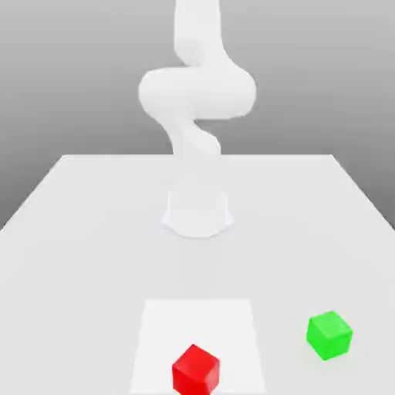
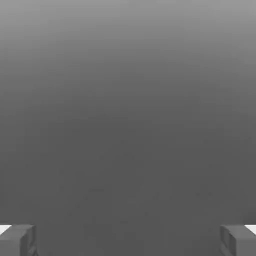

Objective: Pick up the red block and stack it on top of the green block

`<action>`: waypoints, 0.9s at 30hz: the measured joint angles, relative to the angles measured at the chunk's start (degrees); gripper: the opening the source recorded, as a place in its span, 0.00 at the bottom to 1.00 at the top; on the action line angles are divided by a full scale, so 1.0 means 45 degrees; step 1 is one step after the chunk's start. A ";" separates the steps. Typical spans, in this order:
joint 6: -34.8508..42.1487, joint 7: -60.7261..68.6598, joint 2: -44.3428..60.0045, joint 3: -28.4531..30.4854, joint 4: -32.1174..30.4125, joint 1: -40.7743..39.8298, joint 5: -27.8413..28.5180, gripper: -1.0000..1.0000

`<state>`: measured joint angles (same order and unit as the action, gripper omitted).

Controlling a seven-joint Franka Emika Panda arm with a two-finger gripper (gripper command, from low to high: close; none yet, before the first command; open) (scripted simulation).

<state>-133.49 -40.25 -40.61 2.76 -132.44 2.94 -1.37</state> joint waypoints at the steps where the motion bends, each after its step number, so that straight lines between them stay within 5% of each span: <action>1: -0.0164 0.0542 0.0502 0.0258 -0.0063 0.0272 -0.0140 0.50; 17: -0.2560 0.8738 0.7966 0.2438 -0.0983 0.2684 -0.2463 0.50; 27: -0.4433 1.1923 1.2118 0.2396 -0.1570 0.2550 -0.1538 0.50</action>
<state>-153.44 13.40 13.93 13.54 -139.50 14.42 -8.29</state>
